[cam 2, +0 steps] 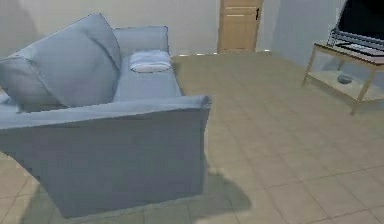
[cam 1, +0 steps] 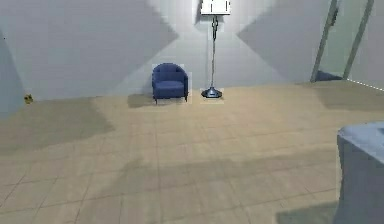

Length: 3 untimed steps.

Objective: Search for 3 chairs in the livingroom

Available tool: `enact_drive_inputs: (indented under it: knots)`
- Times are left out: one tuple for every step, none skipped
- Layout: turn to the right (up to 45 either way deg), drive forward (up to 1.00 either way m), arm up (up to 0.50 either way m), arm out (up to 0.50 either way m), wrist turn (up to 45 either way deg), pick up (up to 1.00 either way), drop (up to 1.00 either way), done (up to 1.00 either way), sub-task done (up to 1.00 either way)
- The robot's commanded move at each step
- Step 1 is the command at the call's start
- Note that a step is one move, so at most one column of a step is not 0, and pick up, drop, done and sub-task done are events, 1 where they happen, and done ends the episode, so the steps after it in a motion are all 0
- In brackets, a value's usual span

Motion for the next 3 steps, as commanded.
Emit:
enact_drive_inputs:
  knots:
    - [0.0,0.15,0.00,0.00,0.0,0.00,0.00,0.00,0.00]
    - [-45.0,0.00,0.00,0.00,0.0,0.00,0.00,0.00,0.00]
    - [-9.0,0.00,0.00,0.00,0.0,0.00,0.00,0.00,0.00]
